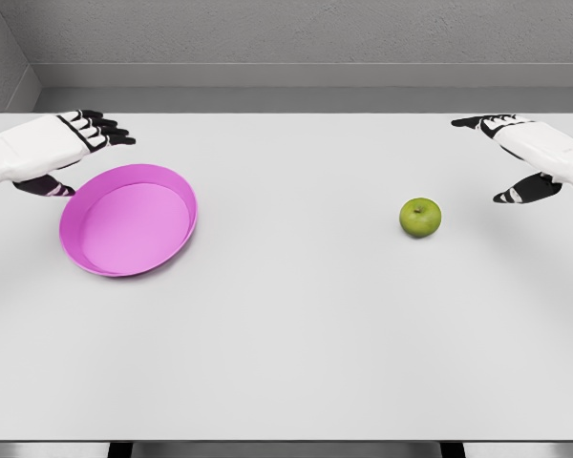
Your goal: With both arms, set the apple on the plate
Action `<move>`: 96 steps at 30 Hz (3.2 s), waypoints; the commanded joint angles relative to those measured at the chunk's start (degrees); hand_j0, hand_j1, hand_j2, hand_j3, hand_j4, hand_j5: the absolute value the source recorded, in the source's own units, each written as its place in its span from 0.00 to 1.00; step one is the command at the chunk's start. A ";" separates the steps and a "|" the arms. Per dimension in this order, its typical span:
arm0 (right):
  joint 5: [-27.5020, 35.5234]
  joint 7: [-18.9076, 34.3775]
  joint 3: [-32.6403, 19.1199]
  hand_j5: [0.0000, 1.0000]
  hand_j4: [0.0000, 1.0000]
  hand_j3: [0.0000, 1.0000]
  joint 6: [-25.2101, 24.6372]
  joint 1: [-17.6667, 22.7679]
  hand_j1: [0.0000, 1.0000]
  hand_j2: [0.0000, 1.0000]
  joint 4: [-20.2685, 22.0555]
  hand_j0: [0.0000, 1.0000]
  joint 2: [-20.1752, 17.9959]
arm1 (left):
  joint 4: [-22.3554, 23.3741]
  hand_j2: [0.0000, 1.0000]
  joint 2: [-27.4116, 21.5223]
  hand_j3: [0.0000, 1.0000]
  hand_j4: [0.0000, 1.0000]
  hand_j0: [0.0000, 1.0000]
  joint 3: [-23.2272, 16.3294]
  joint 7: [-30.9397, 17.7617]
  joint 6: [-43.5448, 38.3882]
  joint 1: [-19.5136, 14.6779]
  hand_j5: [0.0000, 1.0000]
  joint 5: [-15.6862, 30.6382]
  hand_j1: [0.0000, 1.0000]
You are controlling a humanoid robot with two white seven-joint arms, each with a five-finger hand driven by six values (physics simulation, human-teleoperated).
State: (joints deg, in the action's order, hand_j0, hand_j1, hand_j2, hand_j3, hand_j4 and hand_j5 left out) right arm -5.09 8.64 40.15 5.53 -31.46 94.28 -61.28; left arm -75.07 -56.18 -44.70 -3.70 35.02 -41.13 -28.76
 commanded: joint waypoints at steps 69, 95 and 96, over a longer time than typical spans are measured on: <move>-0.18 26.36 18.65 0.51 0.51 0.51 -8.16 -17.23 0.51 0.51 -9.29 0.51 12.50 | -0.08 1.00 1.68 1.00 1.00 1.00 2.16 -0.96 -0.02 0.26 1.00 -0.16 1.00; -0.27 26.36 15.40 0.46 0.46 0.46 -7.55 -19.60 0.46 0.46 -6.57 0.46 12.67 | -1.13 1.00 1.51 1.00 1.00 1.00 2.16 -0.96 -0.02 0.35 1.00 -0.07 1.00; -0.27 26.36 15.40 0.46 0.46 0.46 -7.55 -19.60 0.46 0.46 -6.30 0.46 12.67 | -1.22 1.00 1.51 1.00 1.00 1.00 2.16 -0.96 -0.02 0.35 1.00 -0.07 1.00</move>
State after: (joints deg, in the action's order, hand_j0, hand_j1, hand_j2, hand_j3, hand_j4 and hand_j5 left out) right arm -5.43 35.03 55.97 -2.09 -50.98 87.29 -48.59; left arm -76.23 -54.60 -42.60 -4.69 35.02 -40.78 -29.20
